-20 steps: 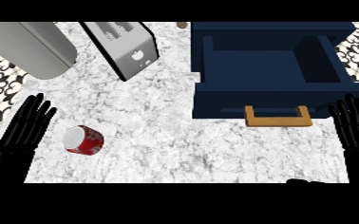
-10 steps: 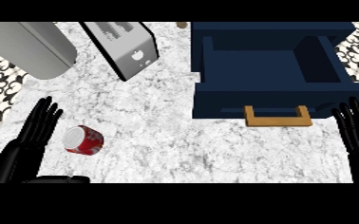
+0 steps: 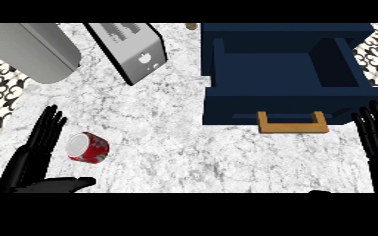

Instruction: Pick up the can, place it into the drawer and close the drawer

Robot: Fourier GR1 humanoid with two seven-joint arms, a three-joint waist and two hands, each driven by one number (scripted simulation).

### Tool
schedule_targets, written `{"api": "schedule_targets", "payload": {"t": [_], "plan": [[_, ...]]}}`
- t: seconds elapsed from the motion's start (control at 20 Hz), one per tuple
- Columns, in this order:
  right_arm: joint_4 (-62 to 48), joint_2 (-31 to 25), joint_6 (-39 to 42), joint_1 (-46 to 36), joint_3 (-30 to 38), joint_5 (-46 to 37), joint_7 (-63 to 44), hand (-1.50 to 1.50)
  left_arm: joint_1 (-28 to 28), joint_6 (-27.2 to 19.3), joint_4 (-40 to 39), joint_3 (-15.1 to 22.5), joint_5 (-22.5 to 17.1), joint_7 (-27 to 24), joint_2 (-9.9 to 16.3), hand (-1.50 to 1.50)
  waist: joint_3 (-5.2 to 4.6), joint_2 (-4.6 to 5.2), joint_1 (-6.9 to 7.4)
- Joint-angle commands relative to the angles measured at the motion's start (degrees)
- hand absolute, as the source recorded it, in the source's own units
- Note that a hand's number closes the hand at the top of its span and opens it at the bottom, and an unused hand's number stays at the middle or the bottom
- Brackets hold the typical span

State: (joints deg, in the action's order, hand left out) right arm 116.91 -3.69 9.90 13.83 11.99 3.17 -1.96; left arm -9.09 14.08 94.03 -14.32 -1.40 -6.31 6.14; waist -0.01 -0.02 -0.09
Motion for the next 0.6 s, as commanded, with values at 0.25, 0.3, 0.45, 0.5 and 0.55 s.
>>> {"api": "schedule_targets", "payload": {"t": [0.25,0.3,0.45,0.5,0.55], "plan": [[-2.76,0.18,2.37,0.38,2.15,0.17,3.21,-1.50,0.32,0.94,-9.51,-2.04,1.99,-8.71,1.56,-1.50,0.01,-0.01,0.01],[-0.64,1.81,1.12,0.15,-0.31,-0.87,0.58,-1.50,-0.34,1.50,-7.69,-2.15,1.60,-6.79,2.14,-1.50,0.01,-0.01,0.05],[-1.94,1.35,2.58,1.85,1.75,0.20,4.27,-1.50,-1.48,2.55,-12.82,-3.22,1.75,-12.72,2.48,-1.50,0.00,-0.01,0.01],[-2.60,1.96,-0.20,-2.71,-1.08,-3.55,1.95,-1.50,3.30,2.56,-17.85,-3.66,2.29,-12.96,4.16,-1.50,-0.01,0.04,0.02],[2.59,0.32,3.39,2.44,1.42,0.78,0.22,-1.50,-2.15,3.75,-12.56,-3.21,1.27,-11.60,3.13,-1.50,0.00,-0.04,0.00]]}}
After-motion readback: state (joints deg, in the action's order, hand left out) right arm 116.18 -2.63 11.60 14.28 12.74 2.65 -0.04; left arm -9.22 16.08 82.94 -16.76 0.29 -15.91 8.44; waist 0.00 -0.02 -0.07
